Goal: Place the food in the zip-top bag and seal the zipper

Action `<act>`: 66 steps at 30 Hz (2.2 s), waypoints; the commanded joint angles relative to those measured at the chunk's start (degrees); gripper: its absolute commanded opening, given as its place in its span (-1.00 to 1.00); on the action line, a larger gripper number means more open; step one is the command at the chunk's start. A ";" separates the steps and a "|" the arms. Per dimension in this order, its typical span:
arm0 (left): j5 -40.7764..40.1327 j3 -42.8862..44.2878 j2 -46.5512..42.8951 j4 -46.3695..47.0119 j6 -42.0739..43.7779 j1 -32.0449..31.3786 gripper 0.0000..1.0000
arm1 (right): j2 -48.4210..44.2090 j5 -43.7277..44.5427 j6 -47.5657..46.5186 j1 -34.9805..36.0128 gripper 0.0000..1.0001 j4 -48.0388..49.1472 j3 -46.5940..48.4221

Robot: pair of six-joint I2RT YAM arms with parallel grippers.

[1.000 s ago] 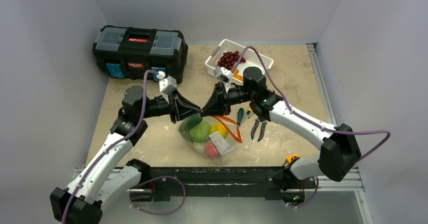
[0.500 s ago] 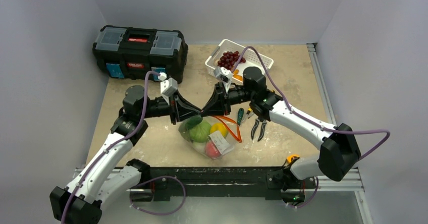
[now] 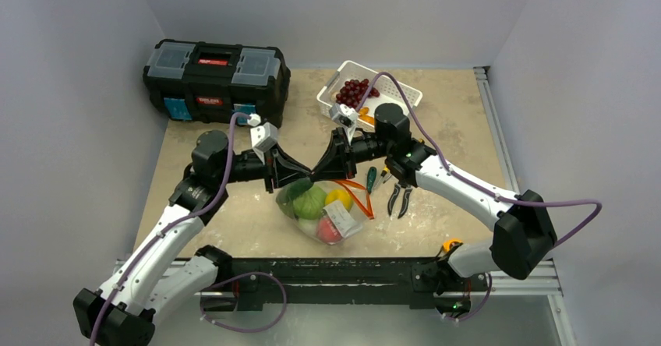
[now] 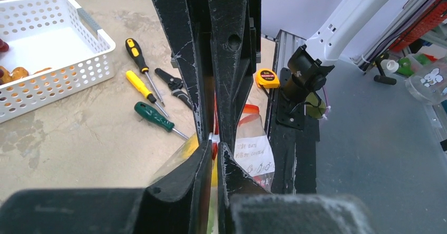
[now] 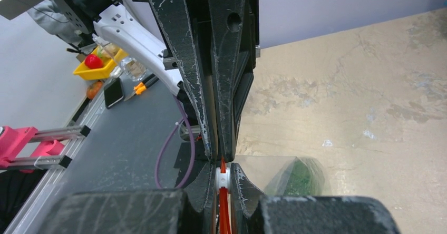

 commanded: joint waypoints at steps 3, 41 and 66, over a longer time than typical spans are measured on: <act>-0.18 1.34 -0.52 -4.63 3.58 -1.56 -1.00 | -1.00 3.84 1.32 0.22 -1.00 4.71 0.85; -9.31 -11.48 -0.77 24.44 -5.99 -4.27 0.56 | -2.59 0.30 17.01 0.90 -1.00 18.99 -1.92; -1.84 -12.60 3.50 37.49 -13.39 -5.08 0.11 | -0.20 5.20 21.55 5.56 -1.00 27.13 -1.92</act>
